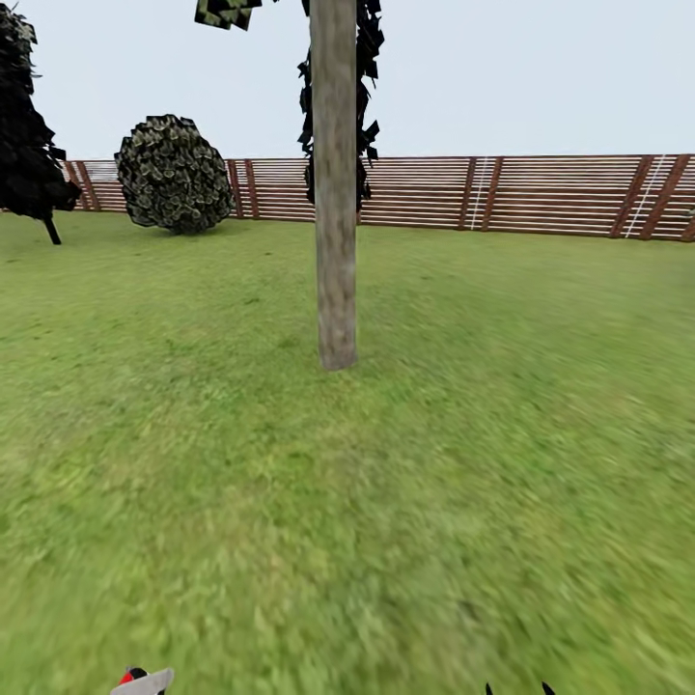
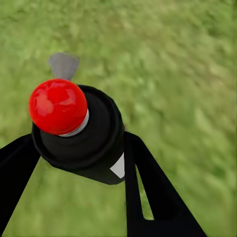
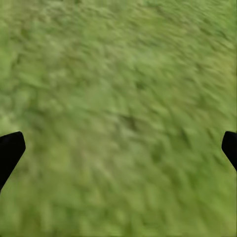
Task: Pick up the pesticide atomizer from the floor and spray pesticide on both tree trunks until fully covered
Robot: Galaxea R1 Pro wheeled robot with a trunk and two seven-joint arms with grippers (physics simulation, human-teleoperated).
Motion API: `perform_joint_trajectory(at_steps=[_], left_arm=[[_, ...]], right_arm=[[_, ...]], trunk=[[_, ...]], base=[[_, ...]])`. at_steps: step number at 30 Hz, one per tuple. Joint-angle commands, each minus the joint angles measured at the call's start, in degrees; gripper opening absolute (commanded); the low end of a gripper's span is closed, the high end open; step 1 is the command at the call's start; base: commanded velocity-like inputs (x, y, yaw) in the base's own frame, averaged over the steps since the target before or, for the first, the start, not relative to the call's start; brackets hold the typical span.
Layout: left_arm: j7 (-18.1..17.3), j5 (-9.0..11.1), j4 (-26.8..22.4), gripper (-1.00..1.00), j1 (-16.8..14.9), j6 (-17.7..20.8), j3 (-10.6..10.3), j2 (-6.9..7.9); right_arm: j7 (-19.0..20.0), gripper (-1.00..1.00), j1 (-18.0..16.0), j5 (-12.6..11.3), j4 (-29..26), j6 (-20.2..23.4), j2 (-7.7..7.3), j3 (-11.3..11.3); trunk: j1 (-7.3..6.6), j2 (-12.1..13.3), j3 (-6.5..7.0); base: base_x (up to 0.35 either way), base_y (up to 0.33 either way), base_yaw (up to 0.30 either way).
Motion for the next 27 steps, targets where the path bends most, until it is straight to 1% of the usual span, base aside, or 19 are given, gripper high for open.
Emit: perform_joint_trajectory(at_steps=[1, 21, 27], left_arm=[[0.10, 0.02, 0.04, -1.00, -0.04, -0.19, 0.02, 0.00], [0.10, 0.02, 0.14, -1.00, -0.04, -0.19, -0.01, 0.00], [0.10, 0.00, 1.03, -1.00, -0.04, -0.28, 0.02, 0.00]], right_arm=[[0.02, 1.00, -0.03, 0.19, 0.04, -0.16, 0.02, -0.20], [0.02, 1.00, -0.03, 0.19, 0.04, -0.16, 0.02, -0.20], [0.02, 1.00, -0.03, 0.19, 0.04, -0.16, 0.02, -0.20]], trunk=[[0.03, -0.02, -0.05], [0.03, -0.02, -0.05], [0.03, -0.02, -0.05]], base=[[0.340, 0.000, 0.000], [0.340, 0.000, 0.000], [0.340, 0.000, 0.000]])
